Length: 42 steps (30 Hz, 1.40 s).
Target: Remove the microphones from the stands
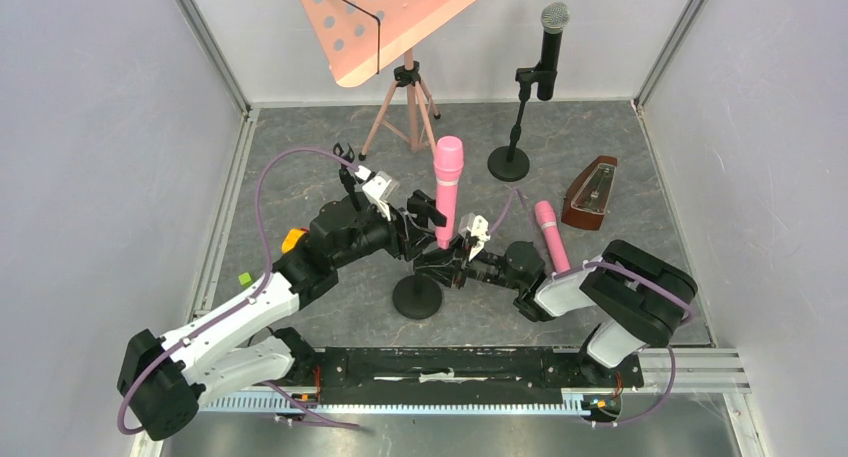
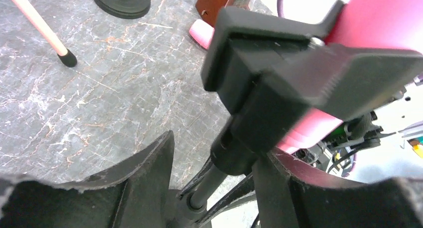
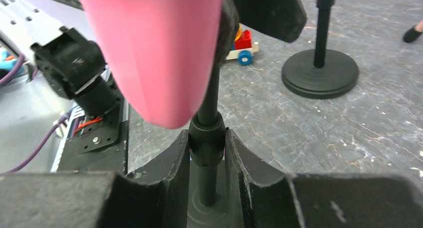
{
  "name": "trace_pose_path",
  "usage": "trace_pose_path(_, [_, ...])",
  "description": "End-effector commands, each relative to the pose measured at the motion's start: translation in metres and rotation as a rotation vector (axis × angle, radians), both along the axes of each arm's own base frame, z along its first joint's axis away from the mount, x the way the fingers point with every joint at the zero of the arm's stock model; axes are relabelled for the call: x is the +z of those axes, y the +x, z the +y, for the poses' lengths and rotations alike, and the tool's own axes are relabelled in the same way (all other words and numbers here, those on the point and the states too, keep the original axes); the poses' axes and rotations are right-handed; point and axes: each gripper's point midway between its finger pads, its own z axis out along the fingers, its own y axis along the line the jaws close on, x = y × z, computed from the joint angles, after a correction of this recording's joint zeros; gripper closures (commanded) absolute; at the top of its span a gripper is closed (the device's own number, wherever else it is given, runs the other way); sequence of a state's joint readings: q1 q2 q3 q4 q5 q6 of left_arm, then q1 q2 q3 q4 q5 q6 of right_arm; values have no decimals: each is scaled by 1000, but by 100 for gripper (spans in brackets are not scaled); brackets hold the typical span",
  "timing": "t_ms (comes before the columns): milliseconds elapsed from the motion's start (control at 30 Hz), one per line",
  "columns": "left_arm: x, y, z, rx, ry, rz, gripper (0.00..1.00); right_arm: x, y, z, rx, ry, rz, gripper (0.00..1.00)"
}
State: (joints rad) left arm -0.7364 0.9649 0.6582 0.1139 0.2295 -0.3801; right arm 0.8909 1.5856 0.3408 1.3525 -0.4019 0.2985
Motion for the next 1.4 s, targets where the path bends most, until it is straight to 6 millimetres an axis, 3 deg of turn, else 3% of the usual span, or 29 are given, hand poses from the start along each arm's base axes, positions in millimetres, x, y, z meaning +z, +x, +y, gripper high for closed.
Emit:
trace_pose_path(0, [5,-9,-3,-61,-24,-54,36,44,-21,9,186,111,-130,100])
trace_pose_path(367, [-15,-32,0,-150,-8,-40,36,44,-13,1,275,87,-170,100])
trace_pose_path(500, [-17,-32,3,-120,-53,-54,55,39,-2,0,256,46,-227,100])
trace_pose_path(633, [-19,-30,0,-121,-73,-41,83,24,14,0,185,-31,-265,100])
trace_pose_path(833, [-24,-25,2,-85,-79,-68,95,15,31,-17,22,-61,-309,100])
trace_pose_path(1067, [-24,-29,-1,-67,-71,-131,98,15,40,-37,-174,-48,-306,100])
trace_pose_path(1133, [-25,-32,-2,-60,-57,-158,98,12,41,-38,-193,-66,-287,89])
trace_pose_path(1367, [-36,-38,-1,7,11,-235,98,5,43,-65,-339,-78,-196,71])
